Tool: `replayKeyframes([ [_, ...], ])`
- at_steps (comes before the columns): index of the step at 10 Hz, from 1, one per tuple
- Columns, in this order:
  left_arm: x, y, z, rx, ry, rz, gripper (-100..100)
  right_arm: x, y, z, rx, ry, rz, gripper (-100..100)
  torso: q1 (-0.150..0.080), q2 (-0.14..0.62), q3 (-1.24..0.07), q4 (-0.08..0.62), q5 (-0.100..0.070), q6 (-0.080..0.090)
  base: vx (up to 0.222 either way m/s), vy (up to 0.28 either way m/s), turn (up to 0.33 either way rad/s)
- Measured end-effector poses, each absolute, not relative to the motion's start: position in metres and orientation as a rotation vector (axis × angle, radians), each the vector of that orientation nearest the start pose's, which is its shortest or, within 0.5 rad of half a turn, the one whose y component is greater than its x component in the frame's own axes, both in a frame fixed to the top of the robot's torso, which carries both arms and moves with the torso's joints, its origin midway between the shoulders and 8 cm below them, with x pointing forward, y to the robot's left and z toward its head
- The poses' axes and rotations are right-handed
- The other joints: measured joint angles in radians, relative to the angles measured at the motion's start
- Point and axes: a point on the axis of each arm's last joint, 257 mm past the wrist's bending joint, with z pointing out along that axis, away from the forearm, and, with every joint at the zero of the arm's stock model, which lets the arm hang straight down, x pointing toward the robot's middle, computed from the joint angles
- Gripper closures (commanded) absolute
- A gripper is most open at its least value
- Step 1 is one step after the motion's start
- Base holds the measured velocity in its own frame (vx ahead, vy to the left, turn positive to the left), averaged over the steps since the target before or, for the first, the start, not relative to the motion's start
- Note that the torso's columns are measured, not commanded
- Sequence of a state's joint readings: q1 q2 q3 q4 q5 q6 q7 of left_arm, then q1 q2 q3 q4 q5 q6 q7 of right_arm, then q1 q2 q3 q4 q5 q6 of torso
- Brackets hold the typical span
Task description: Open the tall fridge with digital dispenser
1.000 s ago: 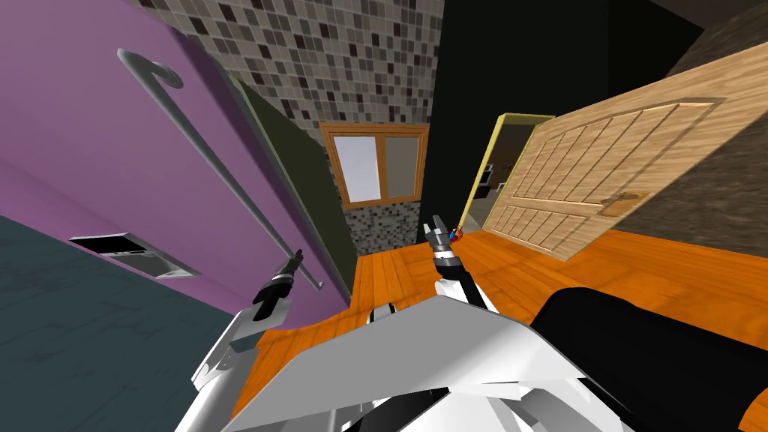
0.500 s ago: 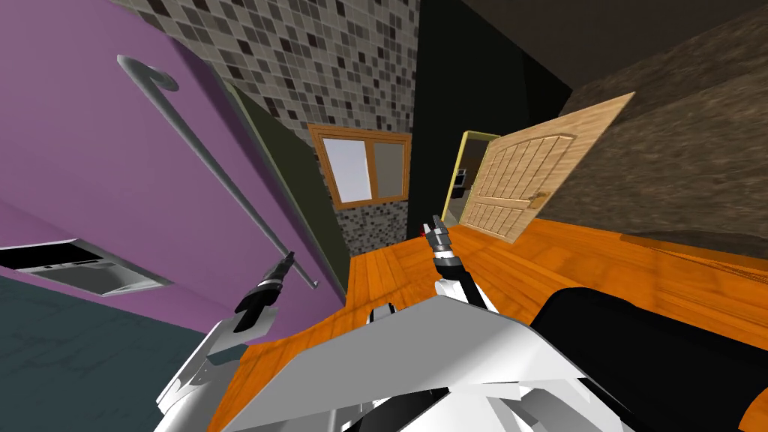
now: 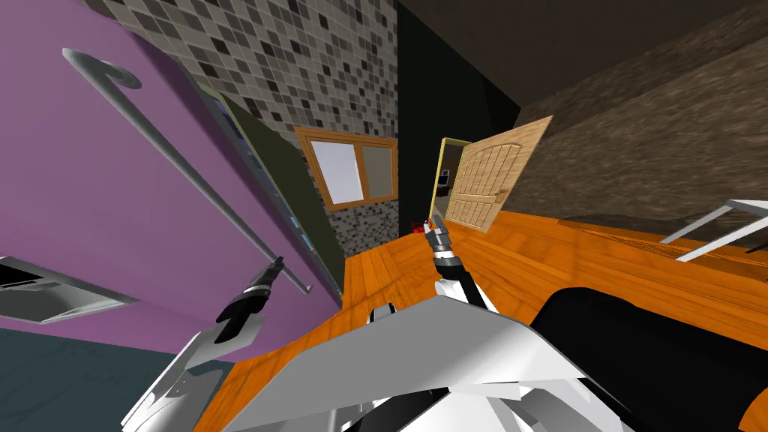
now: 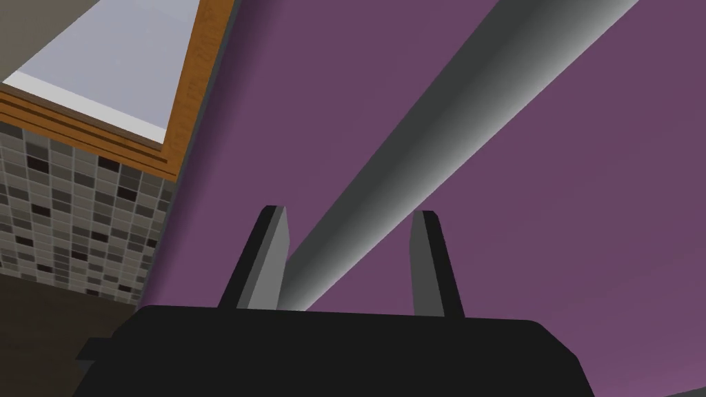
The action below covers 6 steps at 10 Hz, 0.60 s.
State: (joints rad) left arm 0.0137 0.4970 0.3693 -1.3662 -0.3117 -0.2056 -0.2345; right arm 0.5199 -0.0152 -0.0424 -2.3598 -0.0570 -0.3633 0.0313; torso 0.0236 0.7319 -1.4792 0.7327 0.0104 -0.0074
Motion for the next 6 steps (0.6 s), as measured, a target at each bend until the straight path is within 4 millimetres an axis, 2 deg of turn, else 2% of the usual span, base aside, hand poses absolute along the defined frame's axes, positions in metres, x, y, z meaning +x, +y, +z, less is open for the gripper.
replayKeyframes([
  [1, 0.498, 0.555, -0.161, -0.59, 1.334, -0.22, 100, 0.345, -0.3, 0.028, 0.723, 0.648, 1.246, 0, -0.001, -0.001, -0.001, 0.0, -0.001, -0.006, -0.047, 0.002, 0.058],
  [2, 0.495, 0.559, -0.168, -0.602, 1.339, -0.217, 100, 0.345, -0.3, 0.028, 0.723, 0.648, 1.246, 0, -0.002, -0.005, -0.003, -0.003, 0.0, -0.005, -0.217, 0.012, -0.35],
  [3, 0.482, 0.577, -0.164, -0.604, 1.332, -0.199, 100, 0.345, -0.3, 0.028, 0.723, 0.648, 1.247, 0, -0.002, 0.003, 0.001, -0.001, 0.0, -0.001, -0.25, 0.025, -0.325],
  [4, 0.48, 0.588, -0.161, -0.605, 1.325, -0.194, 100, 0.345, -0.3, 0.028, 0.723, 0.648, 1.247, 0, -0.002, 0.003, 0.002, 0.0, 0.0, -0.001, -0.107, 0.008, -0.072],
  [5, 0.48, 0.594, -0.166, -0.613, 1.336, -0.19, 100, 0.345, -0.3, 0.028, 0.723, 0.648, 1.246, 0, -0.001, -0.005, -0.002, -0.001, -0.001, -0.005, -0.209, 0.031, -0.341],
  [6, 0.466, 0.613, -0.165, -0.619, 1.333, -0.172, 100, 0.345, -0.3, 0.028, 0.723, 0.648, 1.247, 0, 0.002, 0.001, 0.0, 0.001, -0.002, -0.004, -0.208, 0.039, -0.299],
])
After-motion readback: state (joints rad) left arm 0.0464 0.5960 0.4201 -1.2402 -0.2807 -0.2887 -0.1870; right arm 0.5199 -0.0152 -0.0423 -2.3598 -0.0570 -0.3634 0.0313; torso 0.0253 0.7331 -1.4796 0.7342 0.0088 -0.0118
